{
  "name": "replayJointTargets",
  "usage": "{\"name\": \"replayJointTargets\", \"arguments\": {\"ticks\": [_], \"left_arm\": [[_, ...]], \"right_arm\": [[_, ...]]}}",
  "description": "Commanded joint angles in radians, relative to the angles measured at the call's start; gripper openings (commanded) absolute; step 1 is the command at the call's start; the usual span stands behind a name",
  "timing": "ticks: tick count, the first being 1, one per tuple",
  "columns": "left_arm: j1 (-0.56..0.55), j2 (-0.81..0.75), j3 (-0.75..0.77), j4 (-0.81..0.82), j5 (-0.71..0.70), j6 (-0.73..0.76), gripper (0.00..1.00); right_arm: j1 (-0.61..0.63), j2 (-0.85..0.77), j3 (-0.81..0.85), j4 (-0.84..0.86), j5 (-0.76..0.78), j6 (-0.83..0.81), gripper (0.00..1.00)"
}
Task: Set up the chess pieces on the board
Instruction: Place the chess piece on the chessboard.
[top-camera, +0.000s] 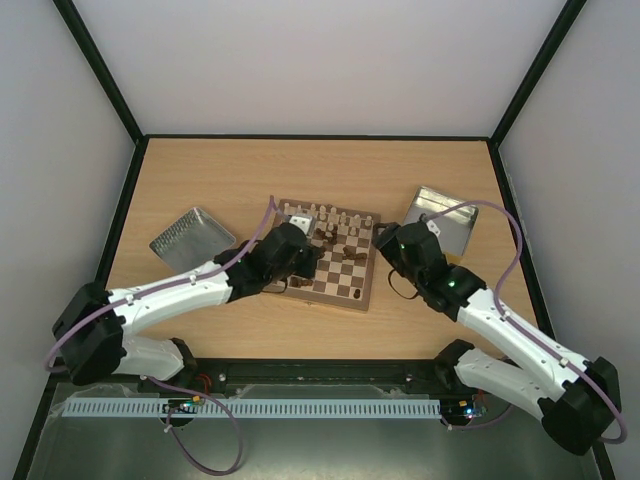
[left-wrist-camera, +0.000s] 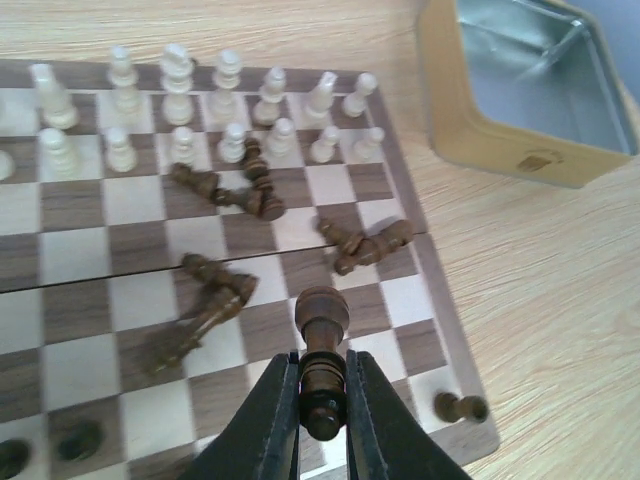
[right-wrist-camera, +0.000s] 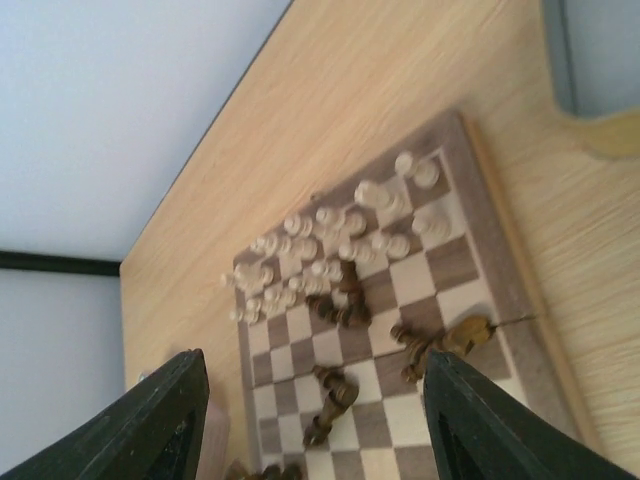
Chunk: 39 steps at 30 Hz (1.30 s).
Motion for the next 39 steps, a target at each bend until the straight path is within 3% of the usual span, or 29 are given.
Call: {"name": "replayJointTargets", "arguments": {"ticks": [1,10,28,39], "left_arm": [[0.028,-0.038,0.110,-0.326,0.008,0.095,0.05],[0.030,0.068,0.299,-0.585,0.042,0.164,0.05],[-0.023,0.370,0.465,-0.663,0.094,0.161,0.08],[-0.056,0.458,0.511,-0.727,0.103,0.175,0.10]], "right_arm": [[0.000,-0.028,0.036,-0.097,0.183,-0.055,0.59],[0.000,-0.029,0.002,-0.087,0.164,-0.053,0.59],[0.000,-0.024,-0.034,-0.066,0.144,-0.049,0.59],[0.000,-0.023,-0.045,-0.065,0.137,-0.050,0.59]]}}
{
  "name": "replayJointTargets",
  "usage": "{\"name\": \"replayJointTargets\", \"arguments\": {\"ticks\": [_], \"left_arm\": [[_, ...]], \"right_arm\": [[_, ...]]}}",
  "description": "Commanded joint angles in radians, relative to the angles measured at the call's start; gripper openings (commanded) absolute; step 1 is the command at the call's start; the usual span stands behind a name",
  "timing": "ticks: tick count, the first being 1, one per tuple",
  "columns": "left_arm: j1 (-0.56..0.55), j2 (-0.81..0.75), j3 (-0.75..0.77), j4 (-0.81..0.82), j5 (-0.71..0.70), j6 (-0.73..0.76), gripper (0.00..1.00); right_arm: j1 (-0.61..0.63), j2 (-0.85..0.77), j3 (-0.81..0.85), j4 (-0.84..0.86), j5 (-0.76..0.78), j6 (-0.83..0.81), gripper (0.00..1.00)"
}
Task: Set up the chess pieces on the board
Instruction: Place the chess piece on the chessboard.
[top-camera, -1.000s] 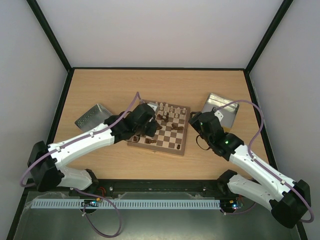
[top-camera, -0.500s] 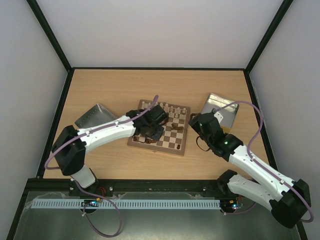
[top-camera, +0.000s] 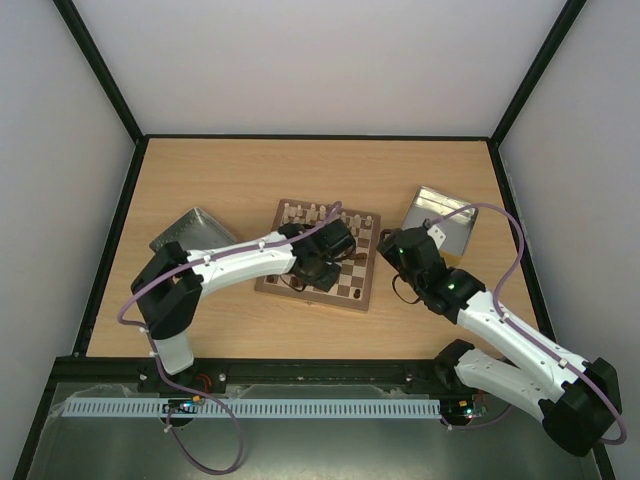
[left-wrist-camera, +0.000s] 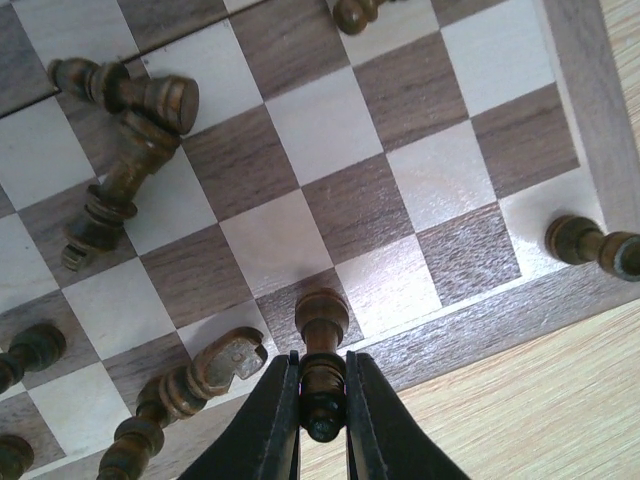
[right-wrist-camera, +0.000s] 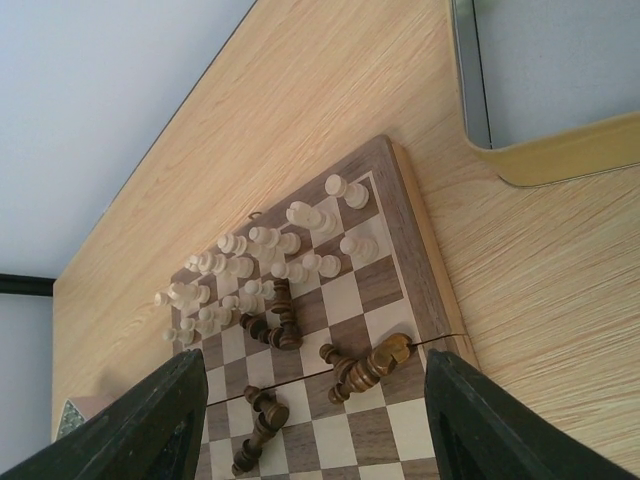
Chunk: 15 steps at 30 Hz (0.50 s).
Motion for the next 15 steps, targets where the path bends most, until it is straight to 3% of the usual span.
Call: {"name": "replayJointTargets", "arguments": {"ticks": [1,15], "left_arm": [[-0.012,0.027,0.034,-0.062,0.012,0.014,0.11],[-0.033,0.102,0.095,-0.124,-0.049,0.021,0.15]], "right_arm": [[0.000,-0.002,-0.018,0.000,0.021,-0.001,0.59],[0.000,0.006,-0.018,0.007,0.013,-0.005,0.59]]}}
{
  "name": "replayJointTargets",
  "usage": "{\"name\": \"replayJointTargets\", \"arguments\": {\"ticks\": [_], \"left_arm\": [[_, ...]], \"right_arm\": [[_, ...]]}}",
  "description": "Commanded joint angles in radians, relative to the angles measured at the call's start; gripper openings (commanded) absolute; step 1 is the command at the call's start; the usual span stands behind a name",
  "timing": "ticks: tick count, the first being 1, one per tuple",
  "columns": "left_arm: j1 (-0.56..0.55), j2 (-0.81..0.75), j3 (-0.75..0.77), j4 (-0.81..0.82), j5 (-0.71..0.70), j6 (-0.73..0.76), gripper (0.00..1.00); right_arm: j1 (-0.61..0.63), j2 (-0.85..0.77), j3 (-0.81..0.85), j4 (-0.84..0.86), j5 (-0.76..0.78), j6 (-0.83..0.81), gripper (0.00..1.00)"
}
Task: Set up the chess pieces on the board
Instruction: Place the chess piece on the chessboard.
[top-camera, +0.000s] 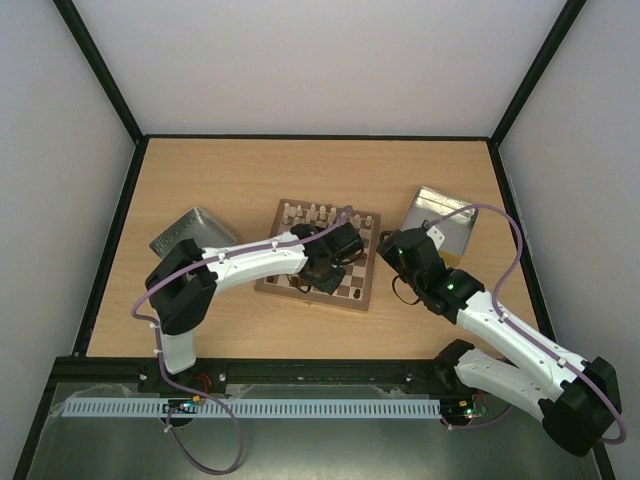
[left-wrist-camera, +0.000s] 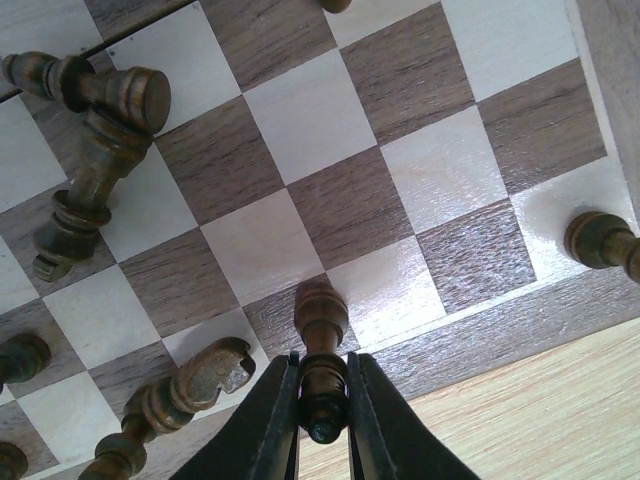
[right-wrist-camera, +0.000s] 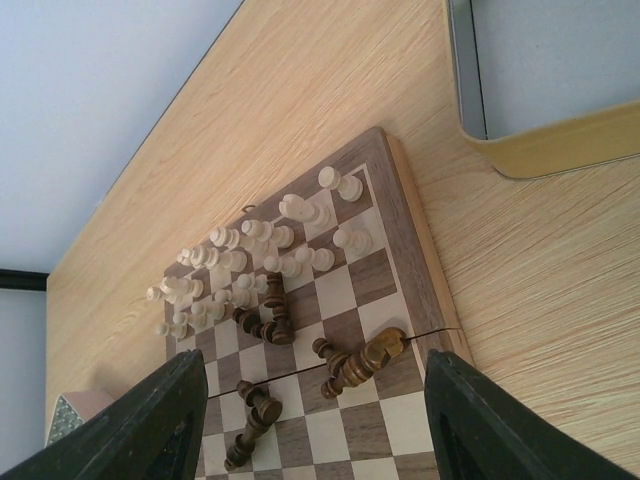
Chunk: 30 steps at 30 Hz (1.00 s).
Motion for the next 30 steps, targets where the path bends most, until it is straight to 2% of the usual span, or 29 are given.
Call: {"name": "replayJointTargets", "arguments": {"ticks": [1,10,13,22,26,30], "left_arm": [[-0.009,0.026,0.032,-0.068,-0.026,0.010,0.15],[-0.012,0.039,0.047,-0.105,-0.020,0.012,0.16],[-0.011,0.042,0.048,-0.101,-0.015,0.010,0.21],[-0.005,-0.007,0.098,-0.087,-0.013,-0.015,0.45],[0.032,-0.087,0.080,-0.041,-0.013,-0.045,0.48],[0.098,-0.209,-0.012,0.043,-0.020,-0.097,0.48]], "right_arm": [[0.000,0.003,-0.010,0.007,0.022,-0.005,0.59],[0.000,0.000,-0.023,0.013,0.016,-0.004,0.59],[0.000,-0.003,-0.025,0.013,0.016,-0.003,0.59],[0.000,-0.013,-0.014,0.003,0.020,-0.015,0.59],[0.000,-0.009,0.006,0.006,0.013,-0.062,0.60],[0.000,0.026,0.053,0.021,-0.040,-0.180,0.60]]}}
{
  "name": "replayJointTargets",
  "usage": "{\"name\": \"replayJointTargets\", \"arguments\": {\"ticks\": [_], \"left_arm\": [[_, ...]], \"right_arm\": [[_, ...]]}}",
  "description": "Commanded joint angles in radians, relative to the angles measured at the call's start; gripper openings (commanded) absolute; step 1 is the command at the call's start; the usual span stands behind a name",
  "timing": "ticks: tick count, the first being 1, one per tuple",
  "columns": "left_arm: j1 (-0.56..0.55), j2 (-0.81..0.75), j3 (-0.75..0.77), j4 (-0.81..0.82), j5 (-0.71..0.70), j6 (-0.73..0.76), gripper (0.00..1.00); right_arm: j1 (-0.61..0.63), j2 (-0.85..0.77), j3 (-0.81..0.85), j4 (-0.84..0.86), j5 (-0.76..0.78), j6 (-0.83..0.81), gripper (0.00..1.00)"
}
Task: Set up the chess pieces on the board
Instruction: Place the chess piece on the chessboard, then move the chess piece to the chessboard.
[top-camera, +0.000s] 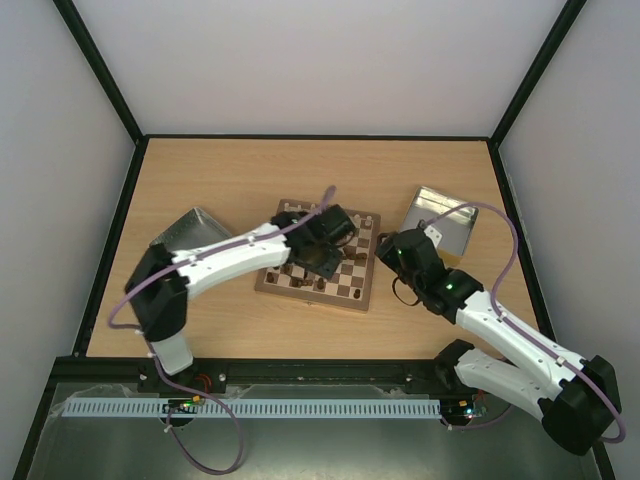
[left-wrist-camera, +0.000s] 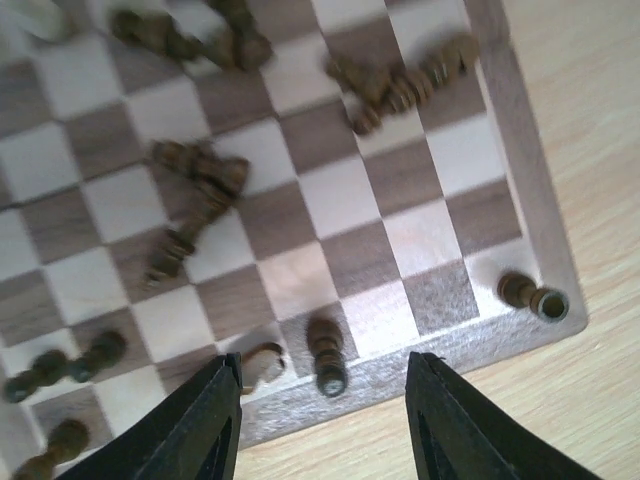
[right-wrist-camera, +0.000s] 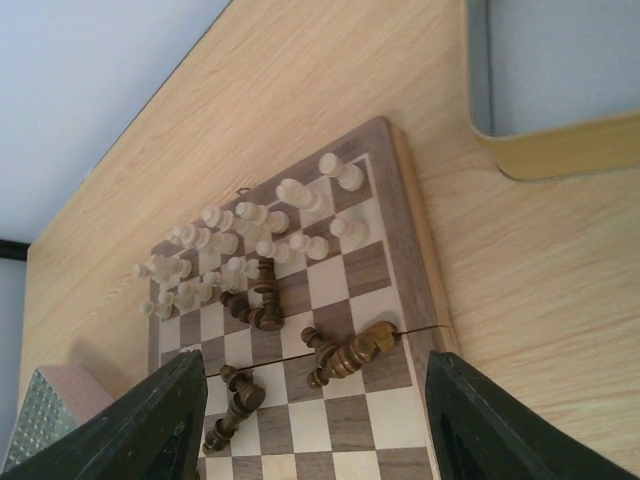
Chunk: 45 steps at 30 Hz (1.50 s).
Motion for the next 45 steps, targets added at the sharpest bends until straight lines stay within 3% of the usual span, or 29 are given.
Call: {"name": "replayJointTargets", "arguments": {"ticks": [1,10,17,24,29,38,45], "left_arm": [[0.081,-0.169,-0.079,0.087,-0.014,-0.078,0.48],[0.263,-0.546,-0.368,0.289,-0.072,-0.220,0.51],[0.301,-0.765,-0.504,0.365,-0.156,-0.241,0.51],[0.313,-0.854,-0.565,0.362,-0.235,-0.248,0.52],[0.340,-0.895,-0.598,0.328,-0.309,-0.248,0.52],[0.459,-0.947,-0.675,0.346,-0.221,-0.235,0.53],[0.508,-0.938,-0.694,0.367,-0.153,-0.222,0.52]], "right_arm": [[0.000,0.043,0.084,0.016,-0.040,-0.151,0.60],[0.006,0.259,0.296,-0.054,-0.198,-0.448,0.56],[0.043,0.381,0.483,-0.209,-0.201,-0.662,0.53],[0.208,0.552,0.618,-0.388,-0.080,-0.812,0.54],[0.263,0.650,0.667,-0.428,-0.075,-0.852,0.53],[0.347,0.803,0.705,-0.455,-0.181,-0.973,0.35],[0.348,0.875,0.709,-0.455,-0.191,-0.998,0.27]]}}
